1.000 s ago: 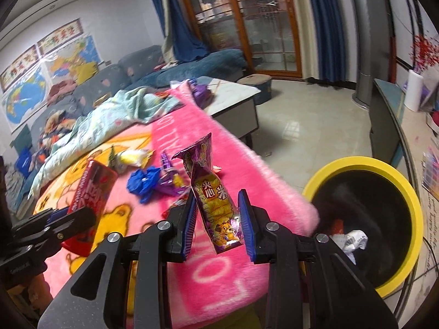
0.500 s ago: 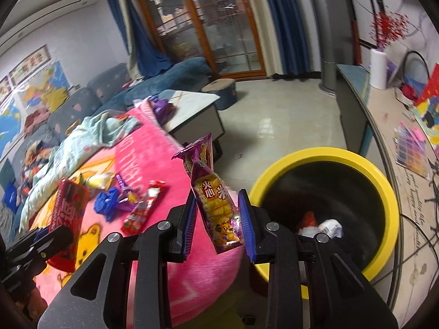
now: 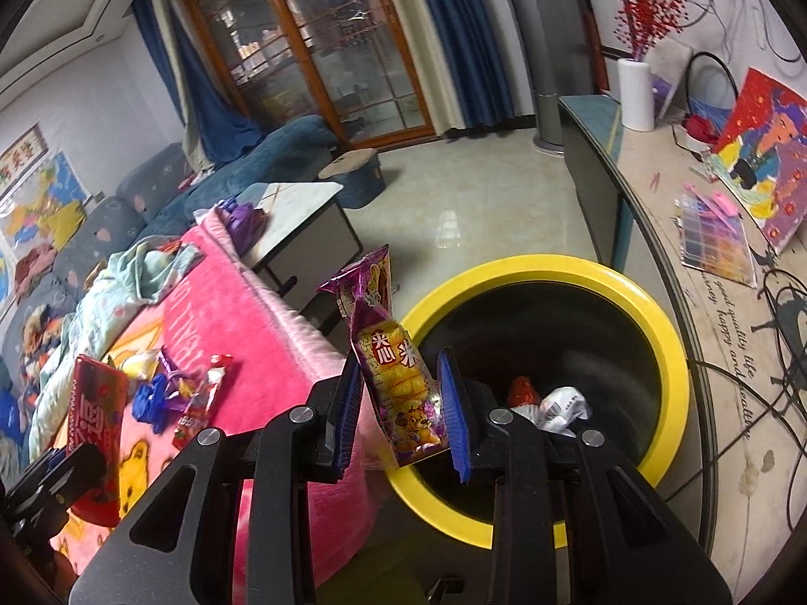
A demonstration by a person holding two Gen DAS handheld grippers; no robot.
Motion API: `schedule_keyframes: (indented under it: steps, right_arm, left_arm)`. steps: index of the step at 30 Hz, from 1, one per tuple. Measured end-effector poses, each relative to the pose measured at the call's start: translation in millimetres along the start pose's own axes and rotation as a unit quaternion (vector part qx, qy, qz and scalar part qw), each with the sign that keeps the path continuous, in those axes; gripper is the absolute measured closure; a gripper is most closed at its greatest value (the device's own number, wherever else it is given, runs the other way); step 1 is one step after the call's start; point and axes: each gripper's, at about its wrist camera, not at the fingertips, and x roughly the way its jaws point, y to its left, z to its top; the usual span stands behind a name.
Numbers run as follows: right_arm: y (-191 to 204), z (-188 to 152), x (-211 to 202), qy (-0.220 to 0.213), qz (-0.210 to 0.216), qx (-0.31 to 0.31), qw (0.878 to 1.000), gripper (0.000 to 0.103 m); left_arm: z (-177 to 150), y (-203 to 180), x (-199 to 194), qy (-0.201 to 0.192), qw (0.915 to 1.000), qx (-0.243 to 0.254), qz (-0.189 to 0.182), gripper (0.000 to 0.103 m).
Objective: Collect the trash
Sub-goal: 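Carry the red tube and purple snack bag over the yellow bin and open both tools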
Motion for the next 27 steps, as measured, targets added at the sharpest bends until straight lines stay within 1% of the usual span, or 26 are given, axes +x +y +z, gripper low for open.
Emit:
schedule_keyframes:
  steps: [8,16,27]
  right_arm:
    - [-25.6,-0.4,0.9,0.001,-0.015,0.031,0.999,0.074]
    - [-54.6,-1.6,4.3,0.003,-0.033,0.067,0.997,0.074]
    - [-92.9,-3.5,10.3,0.011,-0.039,0.120,0.992,0.074]
  left_arm:
    - [5.5,-21.7,18.3,0.003,0.9996,0.023,-0.018,0.080]
    - [8.7,-40.6,47.2,0.018,0.9983,0.034,-0.043,0.080]
    - [17.0,-58.9,84.5,0.032,0.9962,0.059,-0.055,0.080]
